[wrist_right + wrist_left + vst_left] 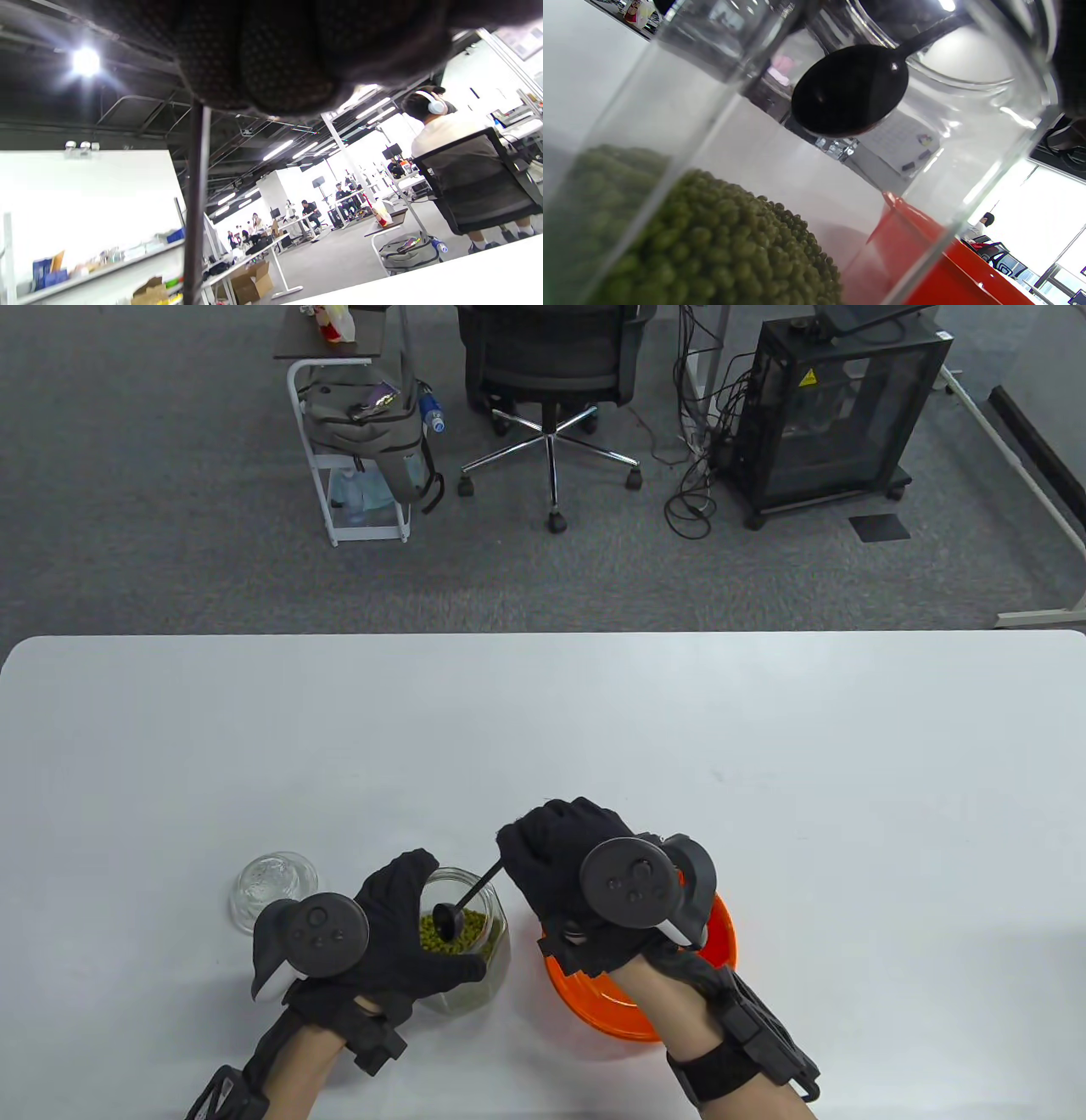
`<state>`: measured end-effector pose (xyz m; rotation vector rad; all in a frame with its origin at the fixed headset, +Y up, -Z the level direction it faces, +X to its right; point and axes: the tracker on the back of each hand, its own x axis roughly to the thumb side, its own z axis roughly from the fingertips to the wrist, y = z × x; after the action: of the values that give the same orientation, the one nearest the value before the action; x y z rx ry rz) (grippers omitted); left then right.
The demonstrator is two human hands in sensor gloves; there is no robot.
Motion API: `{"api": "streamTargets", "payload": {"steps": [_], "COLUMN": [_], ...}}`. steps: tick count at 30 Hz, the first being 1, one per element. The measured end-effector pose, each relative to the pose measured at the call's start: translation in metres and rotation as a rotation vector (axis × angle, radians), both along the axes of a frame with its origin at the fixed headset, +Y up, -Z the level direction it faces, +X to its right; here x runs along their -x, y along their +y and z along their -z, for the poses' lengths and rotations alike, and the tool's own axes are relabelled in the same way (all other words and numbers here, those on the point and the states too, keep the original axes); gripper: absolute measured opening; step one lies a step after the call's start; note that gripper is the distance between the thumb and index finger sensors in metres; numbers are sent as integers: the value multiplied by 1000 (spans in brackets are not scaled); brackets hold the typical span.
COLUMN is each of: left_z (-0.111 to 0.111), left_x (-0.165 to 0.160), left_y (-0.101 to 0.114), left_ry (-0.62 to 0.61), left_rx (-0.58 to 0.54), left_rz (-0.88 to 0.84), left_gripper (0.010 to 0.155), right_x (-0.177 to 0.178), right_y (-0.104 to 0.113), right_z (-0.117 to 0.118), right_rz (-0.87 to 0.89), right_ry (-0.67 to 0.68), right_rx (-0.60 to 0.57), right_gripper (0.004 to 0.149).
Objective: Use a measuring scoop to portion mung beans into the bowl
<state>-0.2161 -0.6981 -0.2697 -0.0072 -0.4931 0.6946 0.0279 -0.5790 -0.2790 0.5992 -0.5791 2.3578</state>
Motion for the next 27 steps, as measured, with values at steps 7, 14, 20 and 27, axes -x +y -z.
{"api": "streamTargets", "payload": {"steps": [7,14,20,27], "left_z": [0,0,0,0], "left_x": [0,0,0,0], "left_y": [0,-1,-1,-1], "left_ry": [-4,-2,-2,-2], "left_rx": [1,2,2,2], "left_rz": [-3,-5,-8,-9], "left_gripper": [129,129,129,129], "right_x": [29,41,44,34], "right_y": [0,-14,-30,-41], "right_z": [-11,-14,-12,2], "right_rz": [-173,-273,-287,-118], "right_ry": [28,19,41,126], "right_rx": [-109,-167,-154,70], "right_gripper": [42,42,42,42]}}
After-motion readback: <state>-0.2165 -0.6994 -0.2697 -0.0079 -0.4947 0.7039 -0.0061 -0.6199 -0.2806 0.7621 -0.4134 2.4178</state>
